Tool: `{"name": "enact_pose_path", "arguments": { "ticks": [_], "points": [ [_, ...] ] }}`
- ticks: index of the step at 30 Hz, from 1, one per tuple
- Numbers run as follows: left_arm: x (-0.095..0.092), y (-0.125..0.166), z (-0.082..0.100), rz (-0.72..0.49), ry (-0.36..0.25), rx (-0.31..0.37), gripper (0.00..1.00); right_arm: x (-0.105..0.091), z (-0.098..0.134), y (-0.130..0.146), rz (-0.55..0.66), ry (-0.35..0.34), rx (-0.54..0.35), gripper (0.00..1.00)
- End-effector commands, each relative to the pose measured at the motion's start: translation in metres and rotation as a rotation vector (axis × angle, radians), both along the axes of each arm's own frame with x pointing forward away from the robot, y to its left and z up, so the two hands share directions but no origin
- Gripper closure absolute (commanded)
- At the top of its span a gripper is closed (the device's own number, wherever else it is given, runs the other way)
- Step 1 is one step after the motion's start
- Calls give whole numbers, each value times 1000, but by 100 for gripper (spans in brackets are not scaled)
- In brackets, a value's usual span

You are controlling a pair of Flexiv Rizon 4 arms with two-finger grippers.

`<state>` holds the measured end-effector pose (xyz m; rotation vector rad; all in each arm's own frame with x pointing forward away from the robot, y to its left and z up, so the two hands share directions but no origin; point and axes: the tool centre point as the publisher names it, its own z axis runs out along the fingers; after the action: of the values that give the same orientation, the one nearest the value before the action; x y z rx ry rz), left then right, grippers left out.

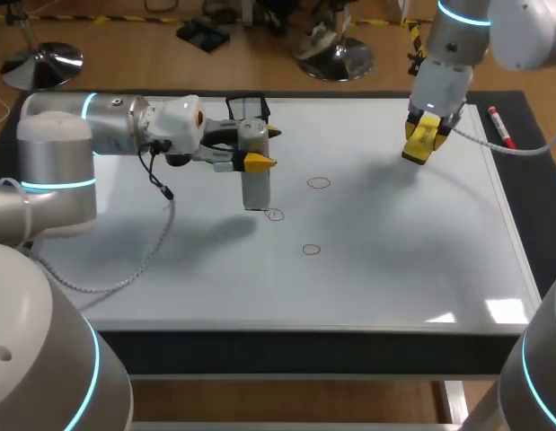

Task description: Pick up the inspection probe, press it on each red-marked spot on the whiteboard one by one, put down the probe, pick up the eraser, and wipe off all the red marks.

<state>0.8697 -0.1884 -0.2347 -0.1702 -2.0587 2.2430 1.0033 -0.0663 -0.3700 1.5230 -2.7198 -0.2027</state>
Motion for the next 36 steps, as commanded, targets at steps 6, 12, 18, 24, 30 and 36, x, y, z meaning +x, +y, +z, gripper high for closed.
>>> {"name": "enact_pose_path", "arguments": {
  "ticks": [6,12,18,24,30,36],
  "points": [
    [13,-16,-16,-28,15,-8,100,1,1,-1,2,0,-3,100],
    [19,-18,-25,-31,22,-2,100,1,1,-1,2,0,-3,100],
    [18,-20,-31,-28,34,-2,100,1,1,-1,2,0,-3,100],
    [15,-20,-35,-29,34,-12,100,1,1,-1,2,0,-3,100],
    [13,-25,-37,-40,22,-9,100,1,1,-1,2,0,-3,100],
    [13,-28,-41,-48,17,-3,100,1,1,-1,2,0,-3,100]
  ]
}}
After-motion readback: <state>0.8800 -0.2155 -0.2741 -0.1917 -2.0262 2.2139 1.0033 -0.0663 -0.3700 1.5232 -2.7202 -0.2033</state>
